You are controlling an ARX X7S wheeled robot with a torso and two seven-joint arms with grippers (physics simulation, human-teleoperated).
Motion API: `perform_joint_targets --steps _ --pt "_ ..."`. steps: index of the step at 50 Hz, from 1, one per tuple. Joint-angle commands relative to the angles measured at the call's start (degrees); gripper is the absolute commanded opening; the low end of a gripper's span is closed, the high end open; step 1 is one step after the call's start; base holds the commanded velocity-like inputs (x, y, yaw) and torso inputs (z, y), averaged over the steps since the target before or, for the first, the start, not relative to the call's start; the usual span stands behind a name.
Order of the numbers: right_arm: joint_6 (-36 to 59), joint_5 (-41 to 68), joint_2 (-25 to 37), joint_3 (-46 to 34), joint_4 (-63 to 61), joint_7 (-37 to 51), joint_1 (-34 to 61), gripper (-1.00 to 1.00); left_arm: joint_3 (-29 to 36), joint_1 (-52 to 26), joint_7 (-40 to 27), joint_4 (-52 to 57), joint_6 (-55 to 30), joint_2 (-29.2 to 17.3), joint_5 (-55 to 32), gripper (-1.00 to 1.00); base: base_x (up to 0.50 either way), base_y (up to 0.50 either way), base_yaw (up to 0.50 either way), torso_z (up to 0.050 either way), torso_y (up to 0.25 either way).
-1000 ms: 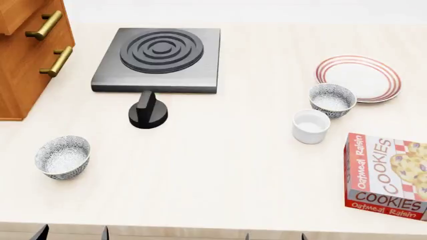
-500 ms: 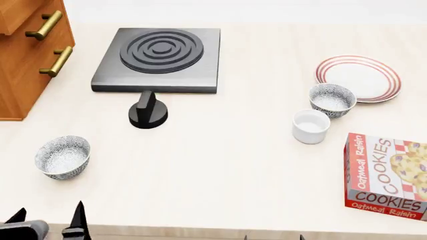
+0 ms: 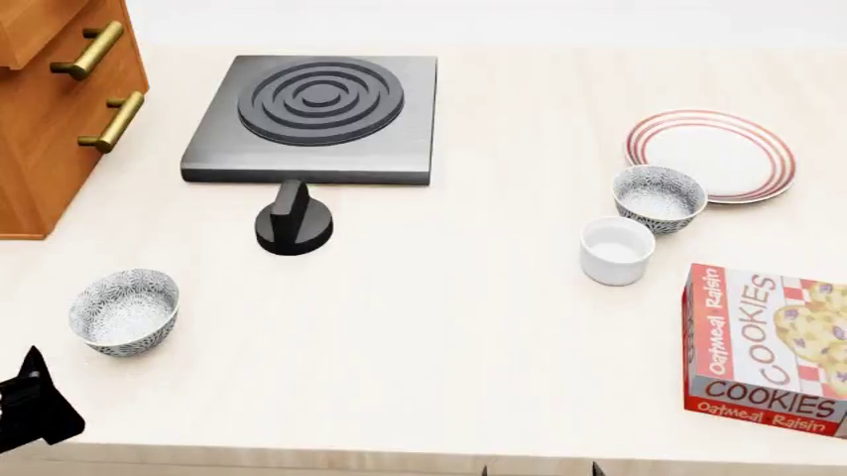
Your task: Pick the akita bowl between the plate and the ramekin and place it on the plate.
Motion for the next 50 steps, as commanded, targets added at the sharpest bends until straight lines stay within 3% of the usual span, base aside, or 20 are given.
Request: perform_joint_targets --steps 1,12,24,31,50 --pt "7.82 -0.40 1.27 -0.95 -7.20 1.46 0.55 1.00 -2.84 -1.24 -0.45 -1.44 -0.47 -0.84 -2.29 1.00 0.00 0.00 0.00 0.000 0.000" --pt "28.79 -2.85 3.36 -1.94 -27.62 2.94 5.67 1.00 -2.02 -0.77 0.19 -1.67 1.15 -0.77 -1.98 1.00 0.00 0.00 0.00 0.000 0.000" --pt "42.05 -3.68 4.64 -3.39 -40.35 2.42 11.83 1.00 -1.43 -0.59 0.04 -2.11 2.20 -0.90 -1.48 1.00 0.00 0.00 0.00 0.000 0.000" --pt "45.23 -4.47 5.40 -4.83 -43.85 2.30 14.97 1.00 -1.21 -0.67 -0.35 -2.06 2.16 -1.00 -1.46 1.00 0.00 0.00 0.00 0.000 0.000" --pt "43.22 -3.23 5.09 -4.80 -43.68 2.65 14.45 1.00 -0.40 -0.57 -0.26 -2.70 3.55 -1.33 -1.09 1.00 -0.01 -0.06 0.00 0.000 0.000"
